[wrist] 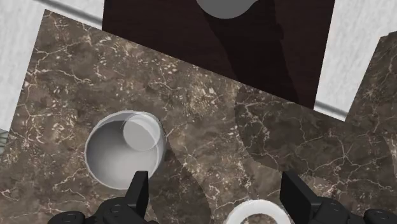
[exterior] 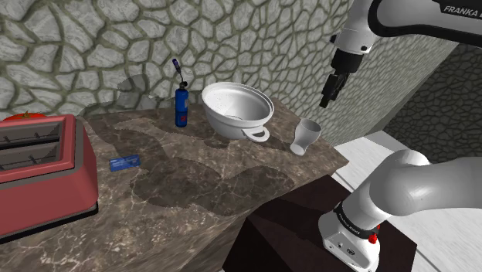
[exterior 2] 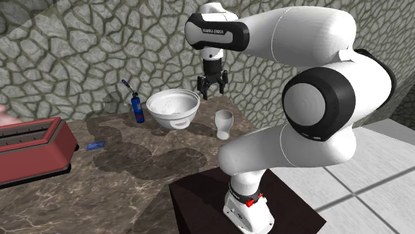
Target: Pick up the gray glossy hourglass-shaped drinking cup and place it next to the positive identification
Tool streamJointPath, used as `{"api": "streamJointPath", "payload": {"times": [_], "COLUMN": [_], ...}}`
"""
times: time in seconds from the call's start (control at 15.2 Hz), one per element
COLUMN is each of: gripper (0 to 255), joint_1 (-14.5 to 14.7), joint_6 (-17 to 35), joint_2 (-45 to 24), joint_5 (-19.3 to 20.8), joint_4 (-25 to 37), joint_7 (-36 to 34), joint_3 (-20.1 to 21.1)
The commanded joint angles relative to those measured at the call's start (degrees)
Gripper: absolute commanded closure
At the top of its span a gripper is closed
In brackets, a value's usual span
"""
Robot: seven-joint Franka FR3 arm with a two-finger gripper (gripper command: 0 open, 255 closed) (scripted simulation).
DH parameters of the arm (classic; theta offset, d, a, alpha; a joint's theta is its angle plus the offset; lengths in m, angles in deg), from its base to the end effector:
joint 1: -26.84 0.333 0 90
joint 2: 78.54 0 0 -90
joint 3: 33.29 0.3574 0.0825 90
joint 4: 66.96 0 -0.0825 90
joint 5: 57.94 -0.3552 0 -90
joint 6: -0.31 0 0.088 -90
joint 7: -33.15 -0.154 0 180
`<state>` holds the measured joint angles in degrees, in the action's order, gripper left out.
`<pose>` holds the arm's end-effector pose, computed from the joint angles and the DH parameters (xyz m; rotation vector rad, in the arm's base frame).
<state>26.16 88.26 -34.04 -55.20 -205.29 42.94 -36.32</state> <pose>0.2391 -0.0271 0.5417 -3.1307 -0.1943 0.1630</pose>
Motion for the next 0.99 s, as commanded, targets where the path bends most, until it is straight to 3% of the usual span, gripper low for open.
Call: {"api": "streamJointPath", "payload": {"times": [0.0,0.46,0.92], "gripper": [0,0,0], "joint_1": [0.0,-2.7,-5.4], "joint_6": [0.0,14.0,29.9], "joint_2": [0.0,-1.4,-8.5], "joint_5": [0.0,5.8,10.9], "joint_4": [0.0,-9.1,-14.0], "joint_7": [0.0,6.3,12.4], "joint_3": [0.0,-6.3,-13.6]}}
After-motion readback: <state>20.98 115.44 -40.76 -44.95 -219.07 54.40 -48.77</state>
